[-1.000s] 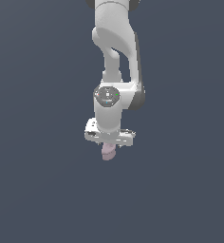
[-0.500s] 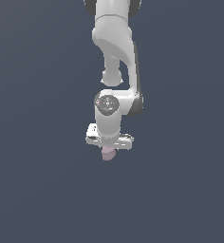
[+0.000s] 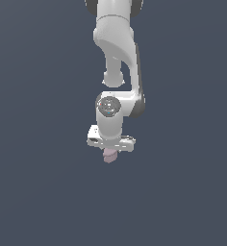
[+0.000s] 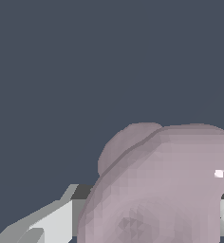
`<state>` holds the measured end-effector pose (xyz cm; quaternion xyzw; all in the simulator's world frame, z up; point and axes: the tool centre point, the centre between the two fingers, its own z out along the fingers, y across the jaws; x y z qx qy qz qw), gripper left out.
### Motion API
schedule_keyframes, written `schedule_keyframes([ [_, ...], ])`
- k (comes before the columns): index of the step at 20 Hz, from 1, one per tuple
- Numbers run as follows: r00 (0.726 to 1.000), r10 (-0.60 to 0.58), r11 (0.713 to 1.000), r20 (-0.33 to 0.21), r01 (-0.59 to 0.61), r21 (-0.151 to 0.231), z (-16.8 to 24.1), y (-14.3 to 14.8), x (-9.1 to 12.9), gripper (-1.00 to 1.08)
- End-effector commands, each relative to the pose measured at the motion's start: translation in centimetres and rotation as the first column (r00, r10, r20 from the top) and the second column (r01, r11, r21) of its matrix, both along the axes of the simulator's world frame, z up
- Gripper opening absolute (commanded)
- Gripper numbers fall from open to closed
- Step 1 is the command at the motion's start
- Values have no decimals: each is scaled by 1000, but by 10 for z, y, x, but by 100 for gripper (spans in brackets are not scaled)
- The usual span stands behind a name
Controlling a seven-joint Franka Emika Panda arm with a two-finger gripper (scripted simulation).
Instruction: Pick up the object and move it to a goal position.
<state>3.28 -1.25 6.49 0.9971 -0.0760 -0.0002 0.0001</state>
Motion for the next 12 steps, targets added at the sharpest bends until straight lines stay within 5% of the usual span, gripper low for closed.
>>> schedule_keyframes([
  [1,1000,-1,1000,1,1,0,1,-1,0,-100],
  [12,1000,-1,1000,1,1,0,43,-35,-8,-100],
])
